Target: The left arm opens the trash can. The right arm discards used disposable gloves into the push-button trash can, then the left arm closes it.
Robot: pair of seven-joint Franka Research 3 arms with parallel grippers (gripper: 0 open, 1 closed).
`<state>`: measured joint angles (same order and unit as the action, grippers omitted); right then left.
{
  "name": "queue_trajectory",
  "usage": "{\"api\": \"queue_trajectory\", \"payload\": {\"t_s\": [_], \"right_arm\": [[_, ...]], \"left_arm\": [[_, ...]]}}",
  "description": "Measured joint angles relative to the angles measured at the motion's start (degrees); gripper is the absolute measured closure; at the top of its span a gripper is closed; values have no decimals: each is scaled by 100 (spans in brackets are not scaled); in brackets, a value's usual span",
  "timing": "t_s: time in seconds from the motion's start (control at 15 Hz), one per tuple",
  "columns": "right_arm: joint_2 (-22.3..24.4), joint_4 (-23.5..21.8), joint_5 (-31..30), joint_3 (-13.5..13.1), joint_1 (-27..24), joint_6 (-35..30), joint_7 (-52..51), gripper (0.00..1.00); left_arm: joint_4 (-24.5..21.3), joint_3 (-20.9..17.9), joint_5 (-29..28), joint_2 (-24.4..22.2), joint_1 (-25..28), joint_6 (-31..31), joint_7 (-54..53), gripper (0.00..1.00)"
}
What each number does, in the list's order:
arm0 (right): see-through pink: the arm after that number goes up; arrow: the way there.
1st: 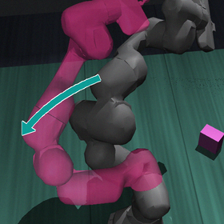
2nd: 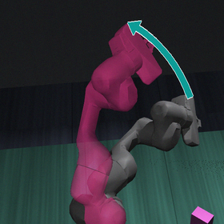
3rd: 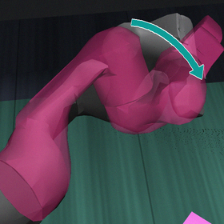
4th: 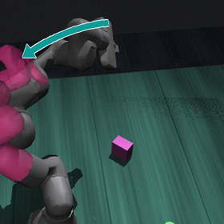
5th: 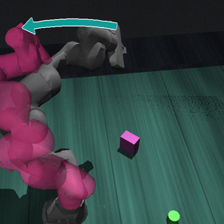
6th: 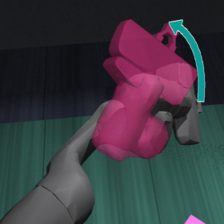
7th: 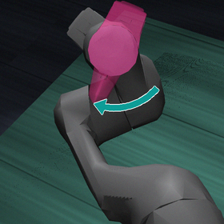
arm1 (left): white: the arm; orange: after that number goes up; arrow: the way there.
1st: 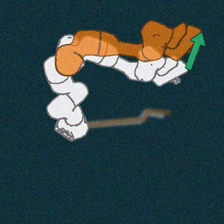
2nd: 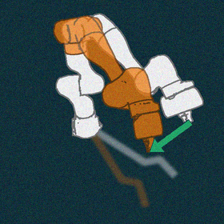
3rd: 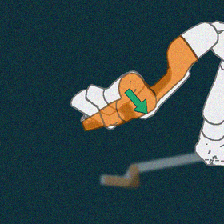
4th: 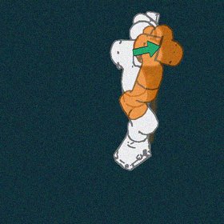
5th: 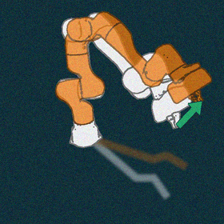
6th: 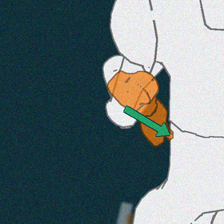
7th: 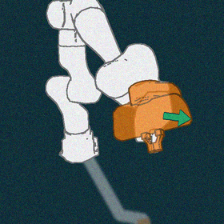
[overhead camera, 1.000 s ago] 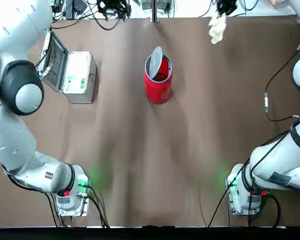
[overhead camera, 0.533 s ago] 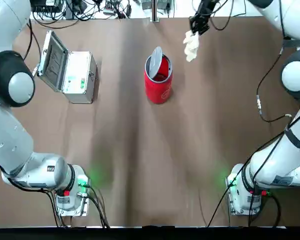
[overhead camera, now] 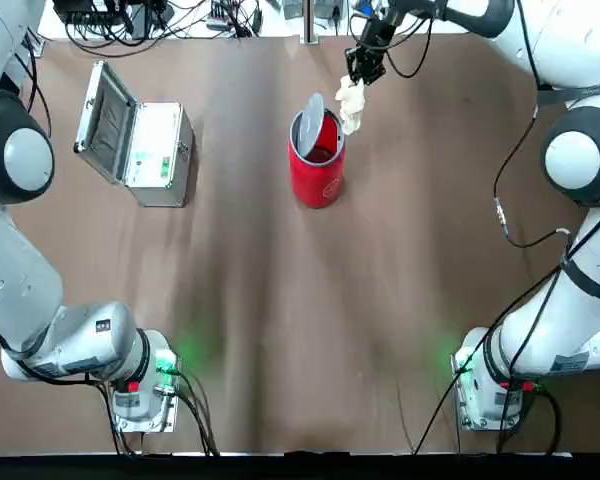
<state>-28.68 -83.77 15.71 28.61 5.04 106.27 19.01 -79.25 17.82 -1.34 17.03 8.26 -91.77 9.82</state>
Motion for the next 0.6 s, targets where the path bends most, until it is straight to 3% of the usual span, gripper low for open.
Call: {"api": "queue_trajectory", "payload": {"t_s": [0.6], "right_arm": [[-47,0,3,0,429,124,411,98]], "left_arm": [[0,3,5,-2,176,223,-147,0]]}}
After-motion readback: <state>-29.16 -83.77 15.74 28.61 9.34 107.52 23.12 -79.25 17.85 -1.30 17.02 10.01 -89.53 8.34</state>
